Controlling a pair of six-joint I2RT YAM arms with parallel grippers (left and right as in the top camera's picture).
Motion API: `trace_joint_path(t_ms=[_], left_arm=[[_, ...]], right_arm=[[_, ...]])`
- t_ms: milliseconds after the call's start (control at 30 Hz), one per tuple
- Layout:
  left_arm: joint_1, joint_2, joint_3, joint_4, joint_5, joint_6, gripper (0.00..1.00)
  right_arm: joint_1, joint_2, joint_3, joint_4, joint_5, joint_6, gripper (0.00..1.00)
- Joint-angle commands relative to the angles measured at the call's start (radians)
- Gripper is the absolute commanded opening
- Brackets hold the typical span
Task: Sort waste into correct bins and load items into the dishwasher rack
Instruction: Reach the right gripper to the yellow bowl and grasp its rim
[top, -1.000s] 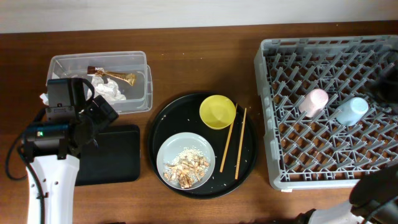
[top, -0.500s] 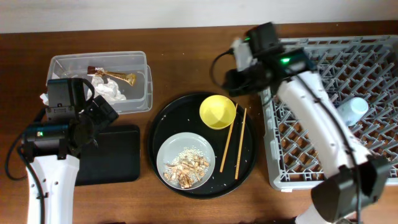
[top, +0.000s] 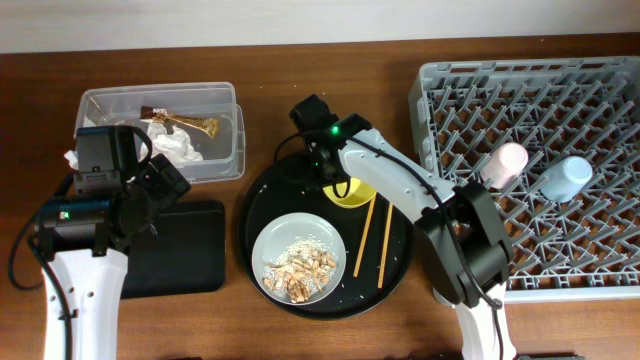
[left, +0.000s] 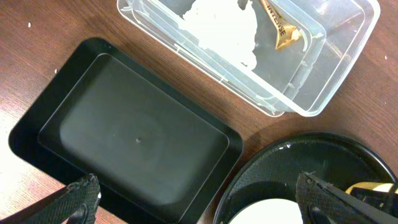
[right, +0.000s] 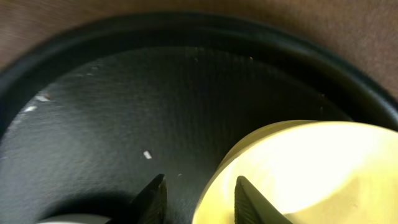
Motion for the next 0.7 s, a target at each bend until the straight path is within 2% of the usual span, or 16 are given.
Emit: trace_joint_path(t_ms=[0, 100, 200, 367, 400, 500, 600, 667], left_arm=[[0.004, -0.011, 0.0, -0.001, -0.014, -0.006, 0.99], [0.004, -0.011, 0.0, -0.002, -0.014, -0.006, 0.99], [0.004, -0.011, 0.0, -0.001, -0.014, -0.006, 0.99], [0.004, -0.011, 0.0, -0.001, -0.014, -0.006, 0.99], [0.004, -0.011, 0.0, -0.001, -0.014, -0.006, 0.99], [0.004, -0.011, 0.0, -0.001, -0.014, -0.006, 0.99], [0.004, -0.011, 0.0, -0.001, -0.014, -0.006, 0.99], [0.004, -0.011, 0.0, -0.002, -0.014, -0.006, 0.99]], right_arm=[[0.009, 0.009, -0.004, -0.015, 0.065, 0.021, 0.35], [0.01, 0.011, -0.037, -0.022, 0.061, 0.065, 0.35], [0.011, 0.011, -0.071, -0.015, 0.061, 0.085, 0.28], [0.021, 0.005, -0.041, -0.027, 0.025, 0.091, 0.1], [0.021, -0.001, -0.021, -0.035, -0.003, 0.091, 0.05], [0.021, -0.021, 0.059, -0.089, -0.026, 0.09, 0.04], [-0.005, -0.028, 0.212, -0.214, -0.026, 0.09, 0.04], [-0.068, -0.028, 0.388, -0.339, -0.087, 0.051, 0.04]])
